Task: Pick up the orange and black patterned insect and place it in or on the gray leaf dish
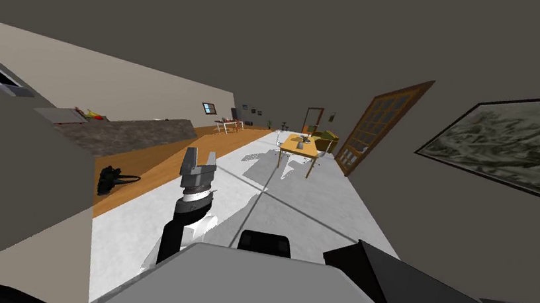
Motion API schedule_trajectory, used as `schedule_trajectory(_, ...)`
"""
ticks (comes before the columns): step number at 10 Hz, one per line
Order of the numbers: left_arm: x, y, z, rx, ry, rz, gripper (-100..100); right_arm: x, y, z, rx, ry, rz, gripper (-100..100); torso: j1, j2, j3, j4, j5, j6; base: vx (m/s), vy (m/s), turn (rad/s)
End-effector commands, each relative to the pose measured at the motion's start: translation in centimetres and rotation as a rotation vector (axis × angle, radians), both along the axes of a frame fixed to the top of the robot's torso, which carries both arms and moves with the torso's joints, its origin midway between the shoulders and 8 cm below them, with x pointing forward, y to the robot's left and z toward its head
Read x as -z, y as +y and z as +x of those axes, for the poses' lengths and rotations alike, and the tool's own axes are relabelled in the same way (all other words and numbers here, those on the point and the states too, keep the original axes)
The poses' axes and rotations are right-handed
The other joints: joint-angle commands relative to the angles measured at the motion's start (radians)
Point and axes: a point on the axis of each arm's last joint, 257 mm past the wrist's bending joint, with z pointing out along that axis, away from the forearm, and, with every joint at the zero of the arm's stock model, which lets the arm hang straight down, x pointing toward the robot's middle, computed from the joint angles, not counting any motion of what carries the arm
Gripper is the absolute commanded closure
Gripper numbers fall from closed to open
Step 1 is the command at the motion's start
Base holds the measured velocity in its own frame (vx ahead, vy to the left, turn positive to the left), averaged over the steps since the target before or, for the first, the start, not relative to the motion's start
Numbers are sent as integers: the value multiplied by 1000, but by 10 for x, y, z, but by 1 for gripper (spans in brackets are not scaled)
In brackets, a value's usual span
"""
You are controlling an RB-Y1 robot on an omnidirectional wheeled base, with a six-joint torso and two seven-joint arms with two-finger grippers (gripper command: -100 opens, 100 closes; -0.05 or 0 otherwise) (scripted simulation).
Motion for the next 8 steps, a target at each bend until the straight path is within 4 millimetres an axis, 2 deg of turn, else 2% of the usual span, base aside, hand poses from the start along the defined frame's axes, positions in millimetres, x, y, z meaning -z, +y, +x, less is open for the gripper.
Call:
schedule_trajectory(1,0,0,0,0,0,0,0,-5,3,-10,43,-5,-11,-100,0,0,0,0,0,0,-77,80,403)
schedule_trajectory(2,0,0,0,0,0,0,0,-4,2,-7,65,-19,-20,-100,0,0,0,0,0,0,-30,43,152)
schedule_trajectory(3,0,0,0,0,0,0,0,-16,17,-37,105,7,-24,-100,-2,-2,-1,0,0,1,-76,79,362)
schedule_trajectory(4,0,0,0,0,0,0,0,-16,15,-35,127,-8,-34,-100,0,0,0,0,0,0,-79,97,417)
schedule_trajectory(6,0,0,0,0,0,0,0,-15,13,-32,134,-15,-38,-100,-1,-1,-1,0,0,1,-19,38,61)
schedule_trajectory(7,0,0,0,0,0,0,0,-15,13,-32,135,-17,-39,0,-4,-3,-1,0,-1,1,-3,5,-2)
schedule_trajectory(8,0,0,0,0,0,0,0,-15,13,-32,135,-16,-39,0,-5,-4,-2,-1,-1,1,0,0,0)
